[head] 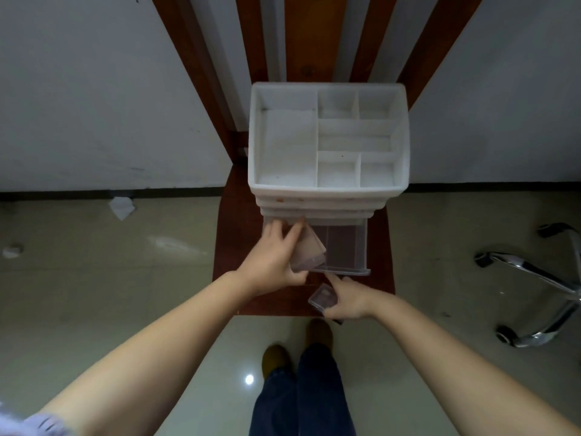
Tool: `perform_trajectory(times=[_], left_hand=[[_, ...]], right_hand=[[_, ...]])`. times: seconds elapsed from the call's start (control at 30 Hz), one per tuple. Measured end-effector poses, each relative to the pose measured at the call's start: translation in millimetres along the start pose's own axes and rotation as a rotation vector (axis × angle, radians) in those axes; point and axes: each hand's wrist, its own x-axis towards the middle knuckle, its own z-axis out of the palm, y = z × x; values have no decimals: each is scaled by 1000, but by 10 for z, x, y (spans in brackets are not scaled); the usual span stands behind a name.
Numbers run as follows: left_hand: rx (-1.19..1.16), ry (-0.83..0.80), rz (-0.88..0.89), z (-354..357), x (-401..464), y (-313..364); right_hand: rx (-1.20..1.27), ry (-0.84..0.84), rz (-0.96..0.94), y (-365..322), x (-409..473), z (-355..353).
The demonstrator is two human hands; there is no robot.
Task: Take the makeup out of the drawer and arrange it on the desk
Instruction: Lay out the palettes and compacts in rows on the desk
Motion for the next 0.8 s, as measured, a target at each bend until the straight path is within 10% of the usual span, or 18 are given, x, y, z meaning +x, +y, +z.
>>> perform_trajectory(times=[0.43,0.8], left_hand=[[194,-412,30,325,-62,86],[232,-271,-100,302,305,-107]], right_hand=[[-290,225,20,98,136,-631],[-286,205,-10,102,95,-775]])
